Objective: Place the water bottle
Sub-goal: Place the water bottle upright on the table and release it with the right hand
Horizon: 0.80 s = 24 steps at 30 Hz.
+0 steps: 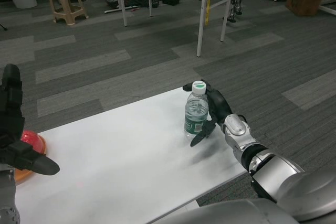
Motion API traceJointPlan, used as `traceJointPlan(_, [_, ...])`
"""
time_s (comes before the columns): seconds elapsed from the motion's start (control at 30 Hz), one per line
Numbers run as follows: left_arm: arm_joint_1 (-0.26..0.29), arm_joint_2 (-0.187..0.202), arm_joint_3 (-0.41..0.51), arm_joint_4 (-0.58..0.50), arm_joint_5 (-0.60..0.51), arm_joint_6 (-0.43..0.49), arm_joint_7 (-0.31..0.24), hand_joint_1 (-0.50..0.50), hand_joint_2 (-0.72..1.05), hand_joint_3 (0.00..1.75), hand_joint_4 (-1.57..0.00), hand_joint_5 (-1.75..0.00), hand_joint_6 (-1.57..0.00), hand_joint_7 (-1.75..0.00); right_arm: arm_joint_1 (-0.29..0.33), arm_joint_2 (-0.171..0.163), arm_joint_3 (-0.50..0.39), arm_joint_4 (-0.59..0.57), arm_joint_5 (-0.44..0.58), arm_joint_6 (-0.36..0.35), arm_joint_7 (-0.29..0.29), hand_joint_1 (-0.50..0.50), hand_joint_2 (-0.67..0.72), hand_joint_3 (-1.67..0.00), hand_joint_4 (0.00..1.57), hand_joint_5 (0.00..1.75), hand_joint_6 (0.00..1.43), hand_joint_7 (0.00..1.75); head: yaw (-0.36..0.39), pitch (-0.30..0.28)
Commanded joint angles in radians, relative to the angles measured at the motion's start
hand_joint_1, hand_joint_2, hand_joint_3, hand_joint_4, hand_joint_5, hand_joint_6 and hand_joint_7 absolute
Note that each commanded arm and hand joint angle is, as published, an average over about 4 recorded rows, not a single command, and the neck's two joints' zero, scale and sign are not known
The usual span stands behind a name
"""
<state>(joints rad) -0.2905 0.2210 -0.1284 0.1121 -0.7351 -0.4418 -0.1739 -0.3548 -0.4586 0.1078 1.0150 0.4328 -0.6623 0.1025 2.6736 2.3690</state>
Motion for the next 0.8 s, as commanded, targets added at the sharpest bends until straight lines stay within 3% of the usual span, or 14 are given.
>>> traceJointPlan(0.03, [0.010, 0.000, 0.006, -0.005, -0.003, -0.008, -0.004, -0.43, -0.55, 0.09, 0.00, -0.10, 0.00, 0.00, 0.006, 0.004, -0.015, -0.002, 0.004, 0.015, 0.027, -0.46, 0.60, -0.16, 0.06, 0.82, 0.00, 0.79, 0.000, 0.001])
traceJointPlan(0.13, [0.010, 0.000, 0.006, -0.005, -0.003, -0.008, -0.004, -0.43, -0.55, 0.09, 0.00, -0.10, 0.00, 0.00, 0.005, 0.003, -0.023, -0.005, 0.004, 0.019, 0.045, -0.46, 0.65, -0.16, 0.00, 0.39, 0.00, 0.73, 0.000, 0.002])
traceJointPlan(0.33, [0.010, 0.000, 0.006, -0.005, -0.003, -0.008, -0.004, -0.43, -0.55, 0.09, 0.00, -0.10, 0.00, 0.00, 0.005, 0.003, -0.035, -0.014, 0.006, 0.021, 0.056, -0.46, 0.66, -0.16, 0.00, 0.00, 0.00, 0.45, 0.000, 0.009])
traceJointPlan(0.5, [0.010, 0.000, 0.007, -0.005, -0.003, -0.008, -0.003, -0.43, -0.55, 0.09, 0.00, -0.10, 0.00, 0.00, 0.006, 0.005, -0.062, -0.037, 0.006, 0.021, 0.057, -0.46, 0.66, -0.16, 0.00, 0.00, 0.00, 0.21, 0.000, 0.013])
traceJointPlan(0.8, [0.009, 0.000, 0.008, -0.004, -0.003, -0.008, -0.004, -0.43, -0.55, 0.09, 0.00, -0.10, 0.00, 0.00, 0.028, 0.008, -0.167, -0.113, 0.006, 0.021, 0.077, -0.46, 0.66, -0.16, 0.00, 0.00, 0.00, 0.14, 0.001, 0.022])
